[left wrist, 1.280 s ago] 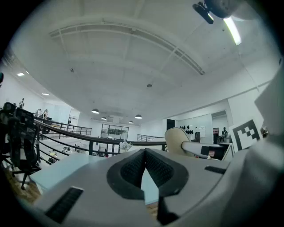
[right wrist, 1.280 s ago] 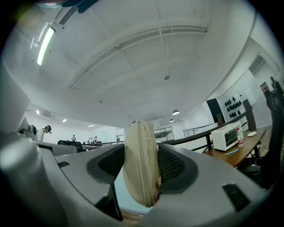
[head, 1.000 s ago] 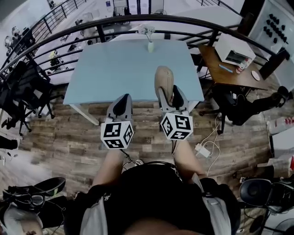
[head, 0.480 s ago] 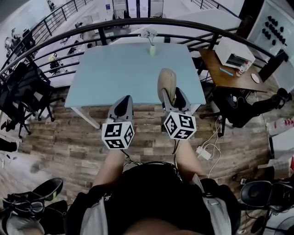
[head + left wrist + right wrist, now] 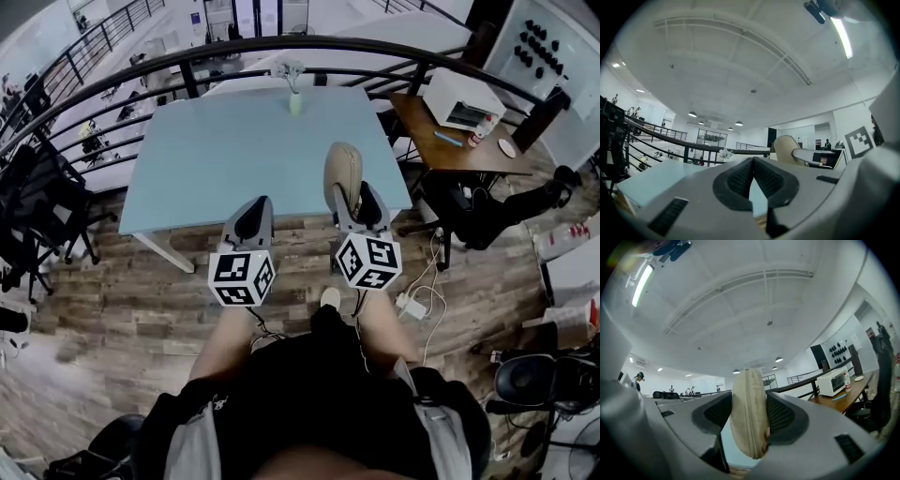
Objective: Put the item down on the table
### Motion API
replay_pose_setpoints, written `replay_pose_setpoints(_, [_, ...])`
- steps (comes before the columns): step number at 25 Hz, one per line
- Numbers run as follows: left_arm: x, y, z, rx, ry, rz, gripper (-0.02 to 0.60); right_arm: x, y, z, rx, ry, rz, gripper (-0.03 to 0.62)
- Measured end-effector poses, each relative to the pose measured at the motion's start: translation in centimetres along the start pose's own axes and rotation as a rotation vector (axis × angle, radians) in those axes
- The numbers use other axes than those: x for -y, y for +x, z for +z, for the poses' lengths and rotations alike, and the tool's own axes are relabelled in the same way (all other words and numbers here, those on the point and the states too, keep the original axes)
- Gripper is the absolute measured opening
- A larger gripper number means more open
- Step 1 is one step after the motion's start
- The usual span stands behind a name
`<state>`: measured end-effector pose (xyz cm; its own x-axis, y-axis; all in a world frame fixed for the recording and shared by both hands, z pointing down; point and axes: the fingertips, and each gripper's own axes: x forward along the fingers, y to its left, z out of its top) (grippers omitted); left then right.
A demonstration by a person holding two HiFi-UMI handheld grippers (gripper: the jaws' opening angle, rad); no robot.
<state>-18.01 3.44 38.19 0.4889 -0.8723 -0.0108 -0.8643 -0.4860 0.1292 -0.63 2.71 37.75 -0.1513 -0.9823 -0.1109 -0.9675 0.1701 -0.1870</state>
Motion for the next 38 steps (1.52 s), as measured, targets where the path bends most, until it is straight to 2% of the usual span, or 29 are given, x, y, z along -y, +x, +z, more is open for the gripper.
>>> replay_pose_setpoints(5, [-0.1,3.0,-1.0,-0.018,-0.001,-0.022,0.014,2.2,1.8,-0.2,0.010,0.004,-0.030,0.239])
replay_pose_setpoints(14, [-0.5,9.9,-0.5,-0.009,0.023,-0.031,0.014,6.0,7.3,-0.9,0.006,0.005,-0.041,0.238])
replay_pose_setpoints(23, [-1.2,20.4,-1.1,-0.032,0.036,-0.039,0.014,11.7,15.8,-1.2,-0.004,0.012,-0.039,0.236])
replay_pose_setpoints(31, [-0.2,29.8,-1.1,-0.051,0.035,-0.023,0.014,17.8,23.0,-0.9,-0.034,-0.001,-0.014,0.235])
replay_pose_setpoints(38, [0.0,35.5,-1.4,-0.076,0.036,0.006,0.014,22.5,28.1,-2.0,-0.084,0.020,-0.004,0.235])
